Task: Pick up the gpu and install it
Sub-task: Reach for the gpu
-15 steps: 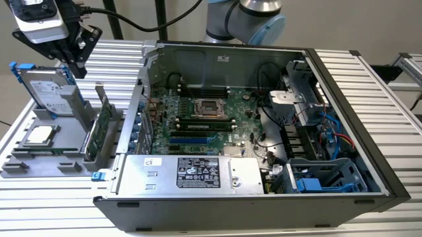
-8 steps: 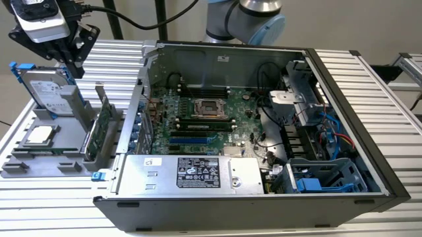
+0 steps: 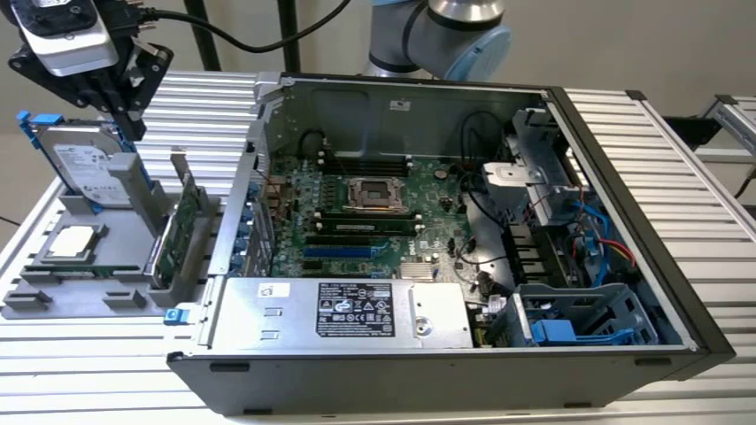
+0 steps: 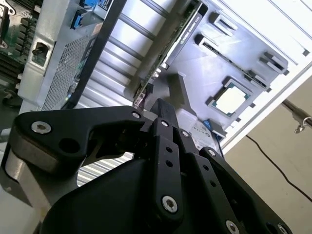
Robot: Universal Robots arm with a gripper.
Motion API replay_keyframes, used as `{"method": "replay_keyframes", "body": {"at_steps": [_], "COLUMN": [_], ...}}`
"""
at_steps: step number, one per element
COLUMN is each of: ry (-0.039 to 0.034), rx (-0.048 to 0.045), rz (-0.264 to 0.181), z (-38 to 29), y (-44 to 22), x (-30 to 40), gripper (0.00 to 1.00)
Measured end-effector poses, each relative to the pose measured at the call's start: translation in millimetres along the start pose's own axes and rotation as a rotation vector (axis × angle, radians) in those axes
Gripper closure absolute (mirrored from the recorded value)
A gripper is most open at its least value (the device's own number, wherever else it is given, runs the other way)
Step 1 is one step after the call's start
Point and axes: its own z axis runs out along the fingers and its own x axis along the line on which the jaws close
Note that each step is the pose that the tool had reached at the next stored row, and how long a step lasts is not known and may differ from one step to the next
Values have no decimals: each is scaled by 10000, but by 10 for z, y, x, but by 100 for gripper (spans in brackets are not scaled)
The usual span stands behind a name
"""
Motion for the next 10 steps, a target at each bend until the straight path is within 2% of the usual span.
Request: {"method": "replay_keyframes", "body": {"at_steps": [10], "ry": [-1], "rx": [0], "rz": [0], "z": [0], "y": [0], "x": [3], "gripper": [100]}}
